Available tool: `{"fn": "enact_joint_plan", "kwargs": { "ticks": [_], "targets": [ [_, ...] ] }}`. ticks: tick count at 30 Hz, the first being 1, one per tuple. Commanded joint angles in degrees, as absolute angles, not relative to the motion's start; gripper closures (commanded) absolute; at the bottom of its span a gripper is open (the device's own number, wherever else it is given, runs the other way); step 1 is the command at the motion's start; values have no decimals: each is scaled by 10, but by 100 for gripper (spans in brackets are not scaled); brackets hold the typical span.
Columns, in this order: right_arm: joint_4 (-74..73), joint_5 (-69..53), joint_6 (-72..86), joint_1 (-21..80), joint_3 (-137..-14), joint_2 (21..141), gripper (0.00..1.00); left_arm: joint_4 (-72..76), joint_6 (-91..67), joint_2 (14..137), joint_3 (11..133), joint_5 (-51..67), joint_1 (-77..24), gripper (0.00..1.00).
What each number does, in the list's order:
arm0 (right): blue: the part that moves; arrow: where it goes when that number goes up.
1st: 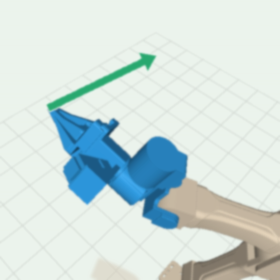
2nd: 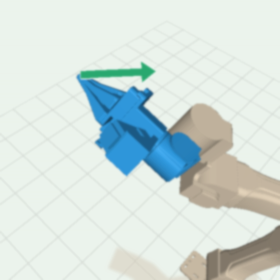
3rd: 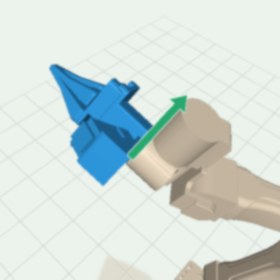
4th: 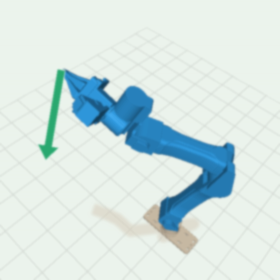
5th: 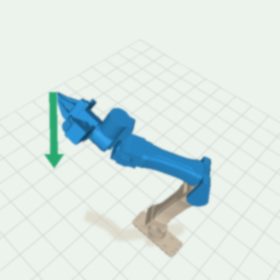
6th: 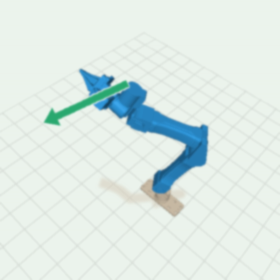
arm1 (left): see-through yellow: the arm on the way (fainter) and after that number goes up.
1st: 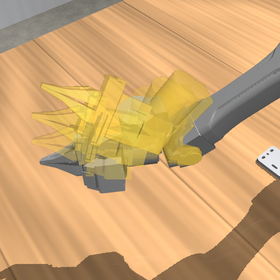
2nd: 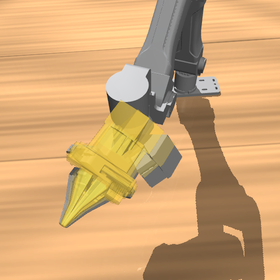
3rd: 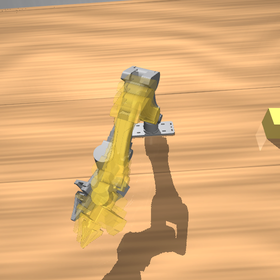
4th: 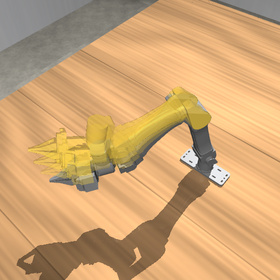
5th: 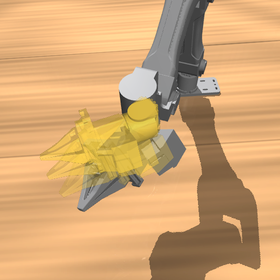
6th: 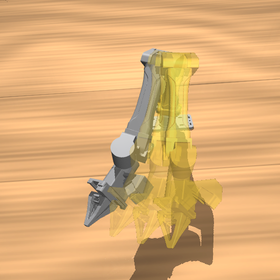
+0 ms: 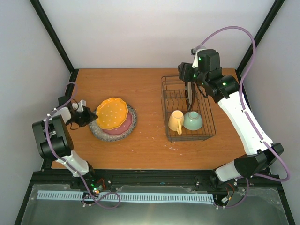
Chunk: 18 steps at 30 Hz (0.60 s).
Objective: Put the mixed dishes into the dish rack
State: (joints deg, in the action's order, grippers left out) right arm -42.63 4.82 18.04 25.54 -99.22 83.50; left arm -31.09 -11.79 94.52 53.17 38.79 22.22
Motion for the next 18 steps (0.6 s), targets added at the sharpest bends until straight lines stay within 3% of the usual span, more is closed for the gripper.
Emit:
{"fn": "enact_joint_plan", "kwargs": {
  "ticks": [1, 8, 12, 18],
  "targets": [
    [-418, 24, 188, 257, -984, 828, 38, -316, -111, 914, 569, 407, 225, 99],
    [-379, -156, 177, 259, -952, 840, 36, -315, -109, 897, 584, 424, 225, 99],
    [-313, -303, 197, 269, -900, 855, 31, -301, -118, 867, 580, 456, 225, 99],
    [-292, -385, 209, 300, -889, 925, 18, -299, -131, 821, 579, 492, 224, 99]
  ]
}}
